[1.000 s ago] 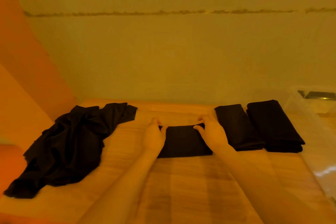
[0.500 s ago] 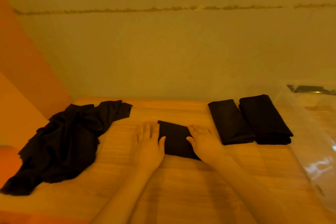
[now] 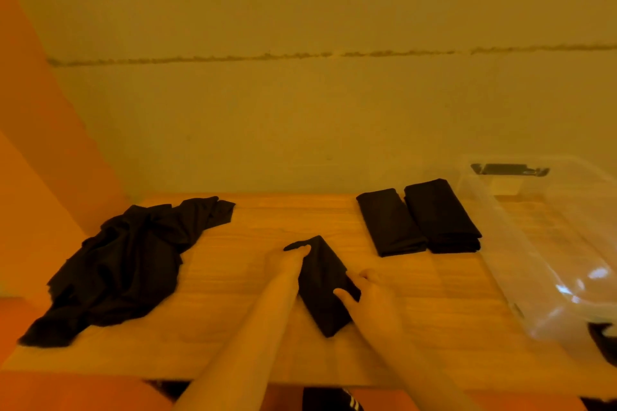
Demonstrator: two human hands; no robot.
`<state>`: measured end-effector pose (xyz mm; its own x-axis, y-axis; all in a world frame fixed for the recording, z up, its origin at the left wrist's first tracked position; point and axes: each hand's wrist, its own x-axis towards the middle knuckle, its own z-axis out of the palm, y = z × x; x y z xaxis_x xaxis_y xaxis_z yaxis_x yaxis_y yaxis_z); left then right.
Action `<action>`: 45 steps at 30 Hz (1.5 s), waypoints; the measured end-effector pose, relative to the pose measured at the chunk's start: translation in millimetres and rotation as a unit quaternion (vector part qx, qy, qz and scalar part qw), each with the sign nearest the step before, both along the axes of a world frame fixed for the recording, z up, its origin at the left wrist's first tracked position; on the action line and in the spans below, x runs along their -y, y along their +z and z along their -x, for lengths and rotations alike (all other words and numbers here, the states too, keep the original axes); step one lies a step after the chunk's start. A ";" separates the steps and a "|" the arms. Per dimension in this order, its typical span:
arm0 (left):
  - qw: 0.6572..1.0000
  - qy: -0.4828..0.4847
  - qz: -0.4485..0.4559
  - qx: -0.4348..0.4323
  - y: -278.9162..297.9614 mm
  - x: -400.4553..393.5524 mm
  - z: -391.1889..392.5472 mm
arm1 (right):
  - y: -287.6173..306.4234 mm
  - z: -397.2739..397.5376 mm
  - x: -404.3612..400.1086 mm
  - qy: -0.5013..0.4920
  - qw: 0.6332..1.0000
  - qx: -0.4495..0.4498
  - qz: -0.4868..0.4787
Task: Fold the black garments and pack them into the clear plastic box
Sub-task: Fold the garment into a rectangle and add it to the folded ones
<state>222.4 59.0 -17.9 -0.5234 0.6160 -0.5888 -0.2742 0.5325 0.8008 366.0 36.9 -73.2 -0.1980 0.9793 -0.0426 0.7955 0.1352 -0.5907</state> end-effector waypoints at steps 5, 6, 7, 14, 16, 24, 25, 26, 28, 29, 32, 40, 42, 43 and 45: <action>0.986 -0.109 -0.127 -0.011 17.9 -1.9 -7.5 | 16.2 -9.5 -16.9 -0.027 0.979 -0.197 0.055; 0.979 -0.134 -0.152 -0.014 23.9 -2.6 -9.0 | 24.3 -11.1 -22.7 -0.017 0.964 -0.259 0.062; 0.972 -0.158 -0.171 -0.012 30.3 -4.0 -10.3 | 34.1 -12.1 -27.0 0.000 0.938 -0.336 0.084; 0.933 -0.228 -0.266 0.079 75.9 -34.4 -13.3 | 72.4 -31.8 -57.0 0.053 0.826 -0.491 0.271; 0.935 -0.200 -0.274 0.108 81.9 -54.1 -14.5 | 78.2 -41.4 -66.1 0.043 0.830 -0.485 0.272; 0.943 -0.148 -0.259 0.149 60.7 -156.8 -43.2 | 87.1 -75.1 -122.7 -0.109 0.887 -0.426 0.138; 0.947 -0.141 -0.250 0.147 49.4 -168.0 -48.0 | 83.8 -77.9 -131.1 -0.144 0.918 -0.359 0.093; 0.951 -0.141 -0.235 0.143 37.1 -177.0 -53.4 | 80.9 -79.3 -136.5 -0.169 0.944 -0.278 0.054; 0.962 -0.166 -0.201 0.083 9.3 -188.0 -65.6 | 71.7 -79.0 -139.9 -0.187 0.974 -0.125 0.011; 0.964 -0.193 -0.185 0.011 -3.9 -189.8 -71.1 | 65.2 -77.8 -139.3 -0.181 0.982 -0.059 0.005; 0.933 -0.249 -0.186 -0.181 -29.2 -187.7 -79.0 | 51.4 -75.5 -132.9 -0.168 0.982 0.085 0.007; 0.858 -0.294 -0.178 -0.382 -22.0 -185.5 -82.4 | 43.9 -76.4 -119.5 -0.128 0.969 0.173 -0.118; 0.830 -0.295 -0.164 -0.445 -21.7 -174.8 -89.1 | 32.1 -78.2 -116.9 -0.080 0.967 0.162 -0.177; 0.820 -0.314 -0.152 -0.453 -24.2 -169.1 -93.0 | 26.8 -76.6 -113.6 -0.050 0.975 0.152 -0.157; 0.814 -0.365 -0.128 -0.434 -34.3 -159.0 -98.9 | 18.0 -73.6 -103.6 -0.024 0.977 0.182 -0.108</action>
